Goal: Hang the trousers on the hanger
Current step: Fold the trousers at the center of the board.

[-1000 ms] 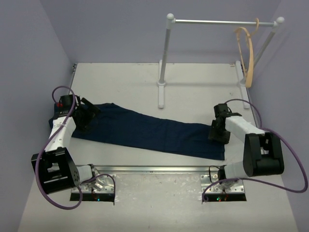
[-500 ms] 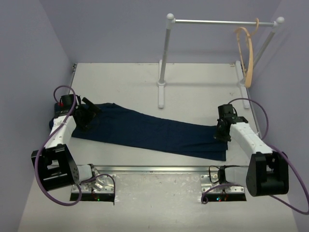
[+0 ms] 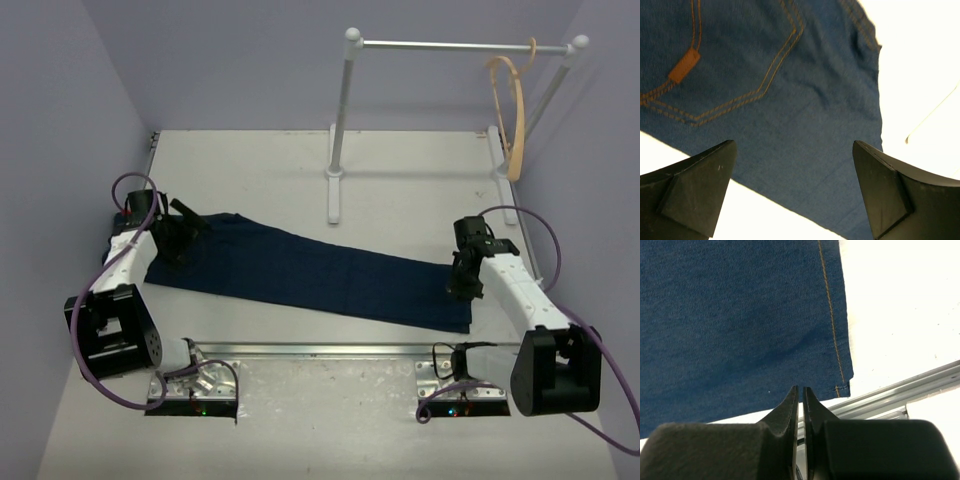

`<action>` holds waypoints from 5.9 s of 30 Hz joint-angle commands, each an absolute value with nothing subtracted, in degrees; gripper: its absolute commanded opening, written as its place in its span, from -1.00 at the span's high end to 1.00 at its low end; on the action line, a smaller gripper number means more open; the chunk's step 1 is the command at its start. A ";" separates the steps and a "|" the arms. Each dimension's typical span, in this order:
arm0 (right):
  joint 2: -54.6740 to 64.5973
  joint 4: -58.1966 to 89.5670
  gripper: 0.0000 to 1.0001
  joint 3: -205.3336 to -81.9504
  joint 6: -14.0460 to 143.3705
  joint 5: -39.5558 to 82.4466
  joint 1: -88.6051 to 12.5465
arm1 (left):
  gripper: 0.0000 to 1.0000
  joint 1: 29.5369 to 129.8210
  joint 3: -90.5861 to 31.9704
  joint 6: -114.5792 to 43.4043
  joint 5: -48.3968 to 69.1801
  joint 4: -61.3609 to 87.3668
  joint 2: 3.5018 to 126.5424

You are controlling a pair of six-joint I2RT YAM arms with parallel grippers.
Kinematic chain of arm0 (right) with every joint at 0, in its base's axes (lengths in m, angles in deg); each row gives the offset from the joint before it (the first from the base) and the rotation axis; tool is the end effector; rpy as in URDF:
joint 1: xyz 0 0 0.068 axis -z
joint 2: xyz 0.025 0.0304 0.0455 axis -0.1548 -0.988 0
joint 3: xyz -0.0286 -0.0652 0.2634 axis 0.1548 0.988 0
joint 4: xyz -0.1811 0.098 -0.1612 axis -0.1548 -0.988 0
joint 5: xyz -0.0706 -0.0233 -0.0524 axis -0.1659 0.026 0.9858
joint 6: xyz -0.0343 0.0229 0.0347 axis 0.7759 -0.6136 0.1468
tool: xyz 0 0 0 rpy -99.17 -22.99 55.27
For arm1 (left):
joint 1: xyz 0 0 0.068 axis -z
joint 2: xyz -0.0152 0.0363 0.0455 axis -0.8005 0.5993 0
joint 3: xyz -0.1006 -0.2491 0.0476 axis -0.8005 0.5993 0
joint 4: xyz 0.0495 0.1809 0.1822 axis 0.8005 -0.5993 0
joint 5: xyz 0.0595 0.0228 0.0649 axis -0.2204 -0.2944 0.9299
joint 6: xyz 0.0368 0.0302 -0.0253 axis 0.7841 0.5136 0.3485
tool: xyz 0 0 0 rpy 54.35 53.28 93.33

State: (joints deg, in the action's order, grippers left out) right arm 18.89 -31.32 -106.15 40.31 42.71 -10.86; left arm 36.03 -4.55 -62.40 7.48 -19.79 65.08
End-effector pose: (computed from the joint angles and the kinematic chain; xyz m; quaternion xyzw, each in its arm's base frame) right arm 0.1863 -0.0021 0.1849 0.2621 0.9508 -0.0800 0.1445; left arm 0.2454 0.0685 0.2137 -0.4233 0.8603 -0.1416 0.2463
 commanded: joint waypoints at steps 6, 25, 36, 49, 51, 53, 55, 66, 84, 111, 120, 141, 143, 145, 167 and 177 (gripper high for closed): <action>17.49 -19.91 0.36 -106.04 41.24 30.45 -16.19 | -1.00 36.74 -10.09 -64.26 12.11 -21.04 66.34; -12.66 -23.27 -0.98 -113.21 37.75 45.35 -4.87 | -1.00 33.76 -24.95 -61.02 26.91 -37.25 67.13; 0.79 -19.91 -0.98 -119.98 39.18 38.92 -13.96 | -1.00 33.22 -18.89 -60.29 24.55 -32.94 67.67; -7.74 -9.84 -0.98 -111.49 38.01 35.79 -20.91 | -1.00 32.79 -13.29 -65.19 18.27 -27.41 71.13; -10.21 -9.12 -0.98 -110.40 36.91 35.79 -18.58 | -1.00 31.51 -13.39 -65.11 16.24 -27.72 74.09; -11.60 -8.03 -0.98 -108.76 35.79 35.44 -15.25 | -1.00 29.70 -14.23 -66.11 17.04 -29.84 77.44; -11.42 -6.94 -0.98 -106.90 34.22 34.62 -10.84 | -1.00 28.15 -14.09 -67.36 17.95 -31.11 78.82; -2.28 -2.64 -0.98 -102.93 31.20 31.51 -1.53 | -1.00 25.94 -11.48 -73.69 28.04 -33.03 72.30; 9.89 12.89 -0.98 -94.29 35.29 5.97 -1.61 | -1.00 23.51 7.88 -82.42 29.02 -7.32 70.15; 24.57 -5.67 -0.98 -100.66 39.65 14.65 -1.81 | 1.00 22.42 4.86 -73.44 19.24 6.49 75.86; 11.18 -1.39 -0.98 -102.53 35.63 24.59 -20.58 | 1.00 30.40 -12.23 -60.85 18.37 1.07 56.05; -33.00 -7.51 -0.98 -148.83 17.53 33.66 -59.43 | 1.00 33.77 -12.50 -48.63 -11.14 16.52 40.49; -37.41 -7.74 -0.98 -154.70 16.42 33.17 -60.74 | 1.00 33.93 -12.82 -49.20 -12.15 17.39 39.44; -43.01 -10.15 -0.98 -160.45 16.07 32.90 -62.28 | 1.00 34.01 -13.47 -49.76 -13.18 17.40 38.45; 0.65 -4.02 -0.98 -119.36 23.91 34.51 -48.40 | 1.00 41.83 -6.95 -63.48 -10.43 25.53 28.98; 4.81 -17.94 -0.98 -108.60 31.65 49.75 -40.78 | 1.00 72.38 -4.08 -64.53 12.56 29.39 36.63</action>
State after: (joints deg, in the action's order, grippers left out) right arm 5.13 -12.96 -109.51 29.41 42.63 -40.69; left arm 55.51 -2.26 -65.31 -2.28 22.51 32.22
